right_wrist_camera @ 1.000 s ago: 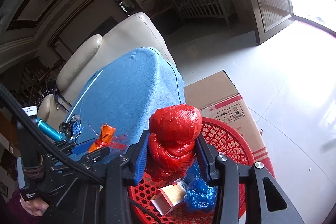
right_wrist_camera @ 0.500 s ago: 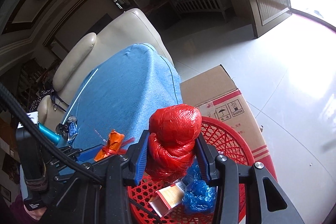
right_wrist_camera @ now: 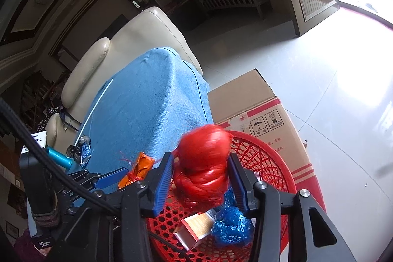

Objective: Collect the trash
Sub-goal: 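Lower both items into the wastebasket and open both tools, then move the left tool back to the table onto the black plastic bag, then close the left tool on the black plastic bag while the right tool reaches the blue carton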

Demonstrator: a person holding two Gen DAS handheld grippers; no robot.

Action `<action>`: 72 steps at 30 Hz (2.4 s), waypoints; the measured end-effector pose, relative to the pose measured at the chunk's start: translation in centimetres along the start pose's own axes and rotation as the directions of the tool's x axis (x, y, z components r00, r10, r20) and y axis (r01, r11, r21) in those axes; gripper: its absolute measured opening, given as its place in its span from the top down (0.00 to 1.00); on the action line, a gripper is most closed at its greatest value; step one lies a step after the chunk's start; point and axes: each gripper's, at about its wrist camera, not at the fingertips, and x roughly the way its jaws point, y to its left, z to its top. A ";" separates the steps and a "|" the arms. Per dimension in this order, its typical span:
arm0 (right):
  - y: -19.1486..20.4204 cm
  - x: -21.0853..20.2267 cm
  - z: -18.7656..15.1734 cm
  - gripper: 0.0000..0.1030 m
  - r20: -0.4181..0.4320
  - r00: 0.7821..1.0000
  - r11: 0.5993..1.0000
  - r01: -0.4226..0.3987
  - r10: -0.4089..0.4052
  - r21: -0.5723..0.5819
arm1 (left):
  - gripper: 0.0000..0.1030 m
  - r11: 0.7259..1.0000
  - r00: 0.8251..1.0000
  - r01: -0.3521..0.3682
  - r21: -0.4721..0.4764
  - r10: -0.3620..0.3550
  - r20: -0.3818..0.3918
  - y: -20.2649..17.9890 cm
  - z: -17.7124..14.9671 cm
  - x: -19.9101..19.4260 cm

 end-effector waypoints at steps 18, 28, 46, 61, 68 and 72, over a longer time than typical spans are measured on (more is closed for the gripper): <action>2.1 -0.4 -0.1 0.52 0.009 1.000 0.999 0.005 -0.005 -0.040 | 0.49 0.999 0.998 0.019 -0.028 -0.017 0.055 1.4 -1.1 -2.1; 5.0 -0.2 -0.1 0.52 0.010 1.000 0.995 0.011 -0.010 -0.095 | 0.47 0.998 0.994 -0.003 -0.069 0.010 0.109 4.7 -3.0 -4.8; 13.6 4.9 -0.8 0.52 -0.079 0.997 0.969 -0.017 -0.003 -0.245 | 0.33 0.834 0.922 -0.333 -0.439 0.386 0.035 32.2 -11.6 -8.2; 21.0 8.1 -2.4 0.52 -0.149 0.989 0.924 -0.042 -0.016 -0.379 | 0.39 0.863 0.992 0.040 -0.504 0.026 0.123 41.6 -12.5 -1.0; 27.2 10.9 -2.2 0.47 -0.206 0.977 0.873 -0.149 0.057 -0.464 | 0.96 0.828 0.983 0.130 -0.545 -0.035 0.182 41.9 -14.6 -2.0; 31.9 14.3 -2.3 0.39 -0.268 0.957 0.831 -0.237 0.110 -0.504 | 0.96 0.810 0.986 0.109 -0.576 -0.014 0.166 41.5 -16.6 -4.2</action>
